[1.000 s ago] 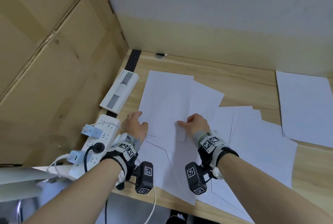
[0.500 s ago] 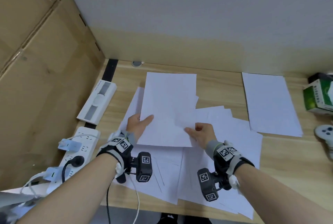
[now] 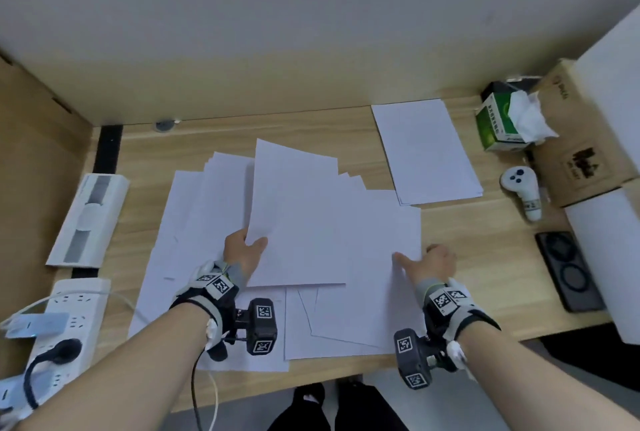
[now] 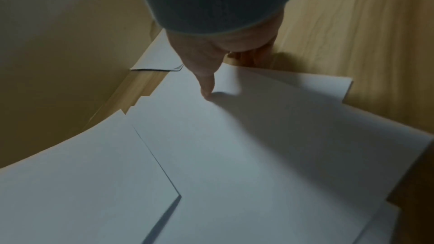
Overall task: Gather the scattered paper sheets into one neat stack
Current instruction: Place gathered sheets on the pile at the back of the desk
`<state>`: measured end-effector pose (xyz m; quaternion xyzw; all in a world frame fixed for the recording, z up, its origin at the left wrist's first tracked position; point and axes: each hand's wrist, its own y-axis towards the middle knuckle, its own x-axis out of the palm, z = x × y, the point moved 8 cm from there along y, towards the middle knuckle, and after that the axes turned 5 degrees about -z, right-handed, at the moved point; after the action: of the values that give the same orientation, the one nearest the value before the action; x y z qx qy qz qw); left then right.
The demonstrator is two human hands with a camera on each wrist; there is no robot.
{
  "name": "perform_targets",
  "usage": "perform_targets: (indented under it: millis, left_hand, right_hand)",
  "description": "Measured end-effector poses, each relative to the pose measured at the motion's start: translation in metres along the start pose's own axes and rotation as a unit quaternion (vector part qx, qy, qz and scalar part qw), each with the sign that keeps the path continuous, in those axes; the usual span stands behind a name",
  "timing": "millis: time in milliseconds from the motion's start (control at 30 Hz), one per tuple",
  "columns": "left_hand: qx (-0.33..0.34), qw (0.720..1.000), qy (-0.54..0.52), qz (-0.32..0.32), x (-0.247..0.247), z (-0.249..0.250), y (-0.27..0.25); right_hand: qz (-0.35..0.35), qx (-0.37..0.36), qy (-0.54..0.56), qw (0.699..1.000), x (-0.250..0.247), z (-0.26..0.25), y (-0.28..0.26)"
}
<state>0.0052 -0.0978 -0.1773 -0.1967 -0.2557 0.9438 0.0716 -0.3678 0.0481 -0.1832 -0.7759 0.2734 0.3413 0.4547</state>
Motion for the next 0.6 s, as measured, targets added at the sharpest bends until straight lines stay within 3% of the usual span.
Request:
perform_targets:
  millis: [133, 333, 500, 600]
  left_hand:
    - [0.019, 0.999, 0.037, 0.03, 0.008, 0.002, -0.004]
    - [-0.01, 0.985, 0.14, 0.097, -0.002, -0.007, -0.003]
    - [-0.019, 0.974, 0.194, 0.115, -0.005, -0.006, -0.007]
    - [-0.029, 0.971, 0.205, 0.124, -0.005, -0.003, -0.011]
  right_hand:
    - [-0.017, 0.0, 0.015, 1.0, 0.001, 0.016, 0.001]
    - [-0.064, -0.012, 0.088, 0.994, 0.015, 0.032, 0.002]
    - [-0.036, -0.067, 0.094, 0.993, 0.007, 0.029, 0.005]
    - [-0.011, -0.135, 0.101, 0.986, -0.007, 0.017, 0.003]
